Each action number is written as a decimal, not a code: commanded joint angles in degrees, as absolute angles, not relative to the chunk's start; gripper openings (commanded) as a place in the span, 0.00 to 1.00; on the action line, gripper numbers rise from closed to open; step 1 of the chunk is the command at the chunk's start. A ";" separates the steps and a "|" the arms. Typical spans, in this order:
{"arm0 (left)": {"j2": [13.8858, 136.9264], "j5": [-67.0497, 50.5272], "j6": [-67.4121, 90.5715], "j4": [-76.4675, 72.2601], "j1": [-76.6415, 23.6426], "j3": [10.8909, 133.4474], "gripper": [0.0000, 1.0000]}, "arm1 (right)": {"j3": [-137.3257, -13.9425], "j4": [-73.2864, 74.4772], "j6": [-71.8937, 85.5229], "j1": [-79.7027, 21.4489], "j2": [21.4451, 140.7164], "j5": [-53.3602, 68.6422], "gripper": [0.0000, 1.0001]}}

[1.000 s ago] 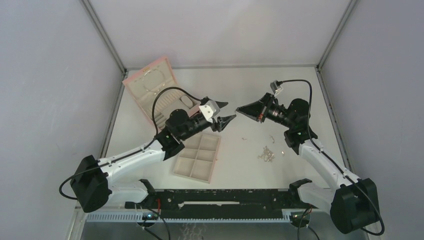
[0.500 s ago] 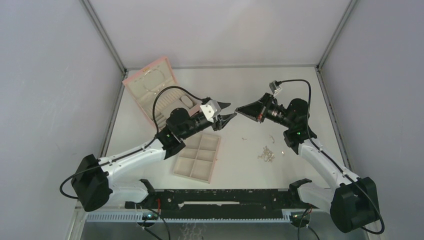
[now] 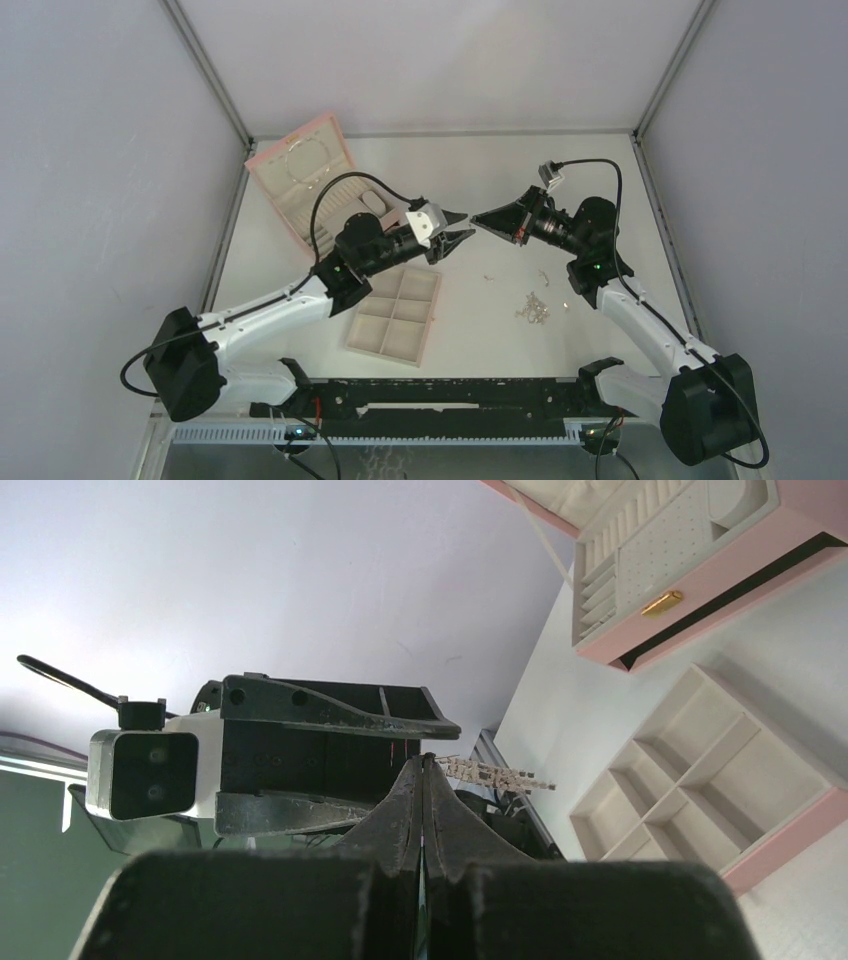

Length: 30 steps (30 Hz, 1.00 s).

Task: Organize the mixed jewelry
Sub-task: Pick up the jewelry from the center of the board.

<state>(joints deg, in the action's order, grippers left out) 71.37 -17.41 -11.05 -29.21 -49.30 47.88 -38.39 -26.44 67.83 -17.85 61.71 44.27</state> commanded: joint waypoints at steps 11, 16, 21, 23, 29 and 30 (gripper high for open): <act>72.24 -17.84 -13.62 -28.75 -49.59 51.52 0.34 | -38.63 -29.66 68.24 -18.35 61.87 44.91 0.00; 72.24 -17.17 -13.79 -28.74 -49.58 51.77 0.35 | -38.66 -30.27 68.58 -18.32 62.01 45.08 0.00; 72.04 -17.02 -13.93 -28.58 -49.63 51.85 0.30 | -38.67 -30.53 68.58 -18.30 62.23 45.35 0.00; 71.86 -17.06 -14.14 -28.24 -49.57 51.72 0.27 | -38.67 -30.55 68.63 -18.32 62.29 45.28 0.00; 71.46 -16.76 -14.76 -27.89 -49.57 51.33 0.20 | -38.62 -30.91 68.94 -18.35 62.71 45.43 0.00; 71.39 -16.67 -14.76 -27.86 -49.57 51.33 0.19 | -38.67 -30.87 68.91 -18.34 62.75 45.44 0.00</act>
<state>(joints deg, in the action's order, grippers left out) 72.23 -17.45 -13.28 -26.74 -49.39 49.10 -38.39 -27.57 68.42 -18.04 62.65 44.95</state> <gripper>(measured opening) 0.207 0.006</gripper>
